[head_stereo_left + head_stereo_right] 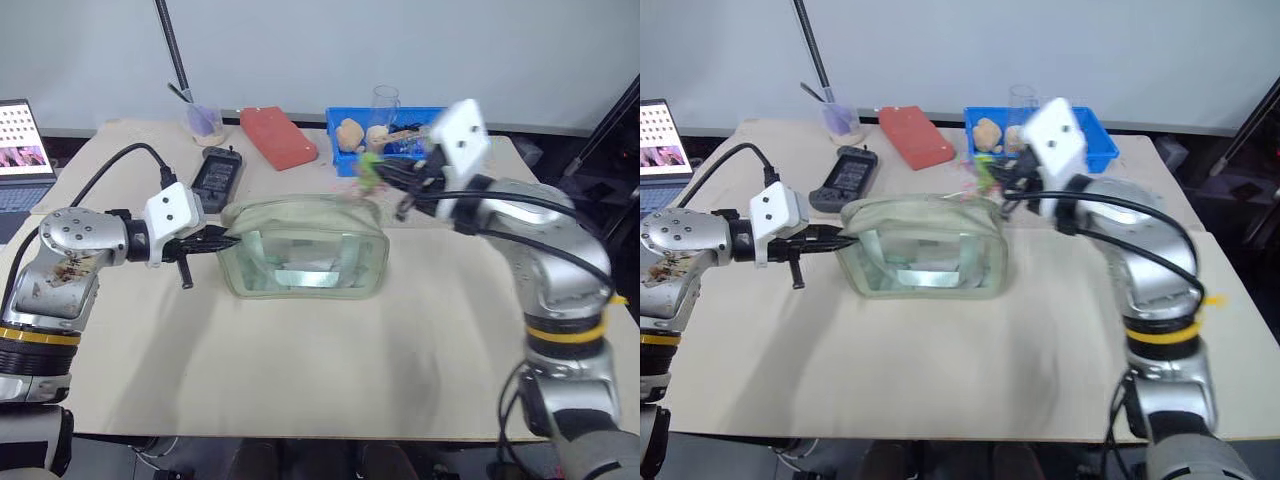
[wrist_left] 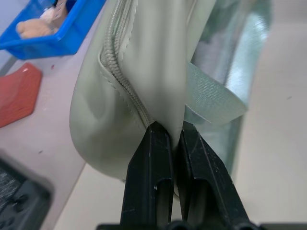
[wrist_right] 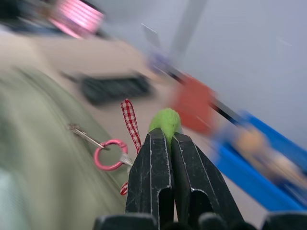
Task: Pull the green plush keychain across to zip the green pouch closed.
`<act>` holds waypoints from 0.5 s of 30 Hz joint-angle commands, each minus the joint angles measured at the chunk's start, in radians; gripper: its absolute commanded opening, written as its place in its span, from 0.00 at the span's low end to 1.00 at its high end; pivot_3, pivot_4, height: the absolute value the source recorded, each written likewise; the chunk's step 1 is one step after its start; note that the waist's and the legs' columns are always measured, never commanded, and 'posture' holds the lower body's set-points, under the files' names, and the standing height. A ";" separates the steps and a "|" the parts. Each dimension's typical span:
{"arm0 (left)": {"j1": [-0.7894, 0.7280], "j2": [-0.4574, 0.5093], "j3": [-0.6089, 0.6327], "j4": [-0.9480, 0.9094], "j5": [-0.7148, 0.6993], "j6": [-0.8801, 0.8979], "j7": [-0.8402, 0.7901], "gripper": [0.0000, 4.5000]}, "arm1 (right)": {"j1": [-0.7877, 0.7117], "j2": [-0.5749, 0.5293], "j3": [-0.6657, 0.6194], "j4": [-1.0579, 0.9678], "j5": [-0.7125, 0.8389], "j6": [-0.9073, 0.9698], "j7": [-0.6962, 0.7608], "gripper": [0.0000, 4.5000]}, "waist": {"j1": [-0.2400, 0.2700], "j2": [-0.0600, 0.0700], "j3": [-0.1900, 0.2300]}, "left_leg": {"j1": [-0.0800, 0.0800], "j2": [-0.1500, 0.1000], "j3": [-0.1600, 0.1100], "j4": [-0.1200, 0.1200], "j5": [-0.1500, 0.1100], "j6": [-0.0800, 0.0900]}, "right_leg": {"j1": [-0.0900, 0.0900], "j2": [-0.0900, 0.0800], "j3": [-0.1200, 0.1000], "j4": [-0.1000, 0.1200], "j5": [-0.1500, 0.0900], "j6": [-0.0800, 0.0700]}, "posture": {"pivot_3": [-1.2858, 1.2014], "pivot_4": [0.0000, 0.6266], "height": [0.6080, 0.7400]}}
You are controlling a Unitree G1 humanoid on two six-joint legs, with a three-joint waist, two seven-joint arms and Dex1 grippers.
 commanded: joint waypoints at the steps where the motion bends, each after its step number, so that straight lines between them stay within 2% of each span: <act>1: -0.022 0.014 -0.005 0.055 0.044 -0.027 -0.006 0.00 | 0.072 -0.060 -0.094 -0.042 -0.050 -0.013 -0.070 0.01 | -0.007 0.000 0.000 | 0.000 0.000 0.000 0.000 0.000 0.000 | 0.000 0.000 0.000 0.000 0.000 0.000 | 0.52 0.24 1.00; 5: -0.032 0.017 -0.009 0.087 0.047 -0.048 -0.015 0.00 | 0.168 -0.051 -0.101 -0.025 -0.078 -0.057 -0.131 0.01 | -0.010 0.000 0.000 | 0.001 0.000 0.000 -0.001 0.000 0.000 | 0.000 0.001 0.000 0.001 0.000 0.000 | 0.52 0.24 1.00; 11: -0.040 -0.004 -0.021 0.100 0.049 -0.058 -0.004 0.00 | 0.313 0.121 0.013 0.016 -0.054 -0.105 -0.180 0.01 | -0.011 0.000 0.000 | 0.002 0.000 -0.001 -0.001 0.000 0.000 | 0.001 0.001 0.001 0.001 0.000 0.001 | 0.52 0.24 1.00; 15: -0.024 -0.008 -0.017 0.080 0.044 -0.052 0.002 0.00 | 0.353 0.177 0.075 0.082 -0.065 -0.149 -0.175 0.01 | -0.012 0.000 0.000 | 0.002 0.000 -0.001 -0.001 0.000 0.000 | 0.001 0.001 0.001 0.001 0.000 0.001 | 0.52 0.24 1.00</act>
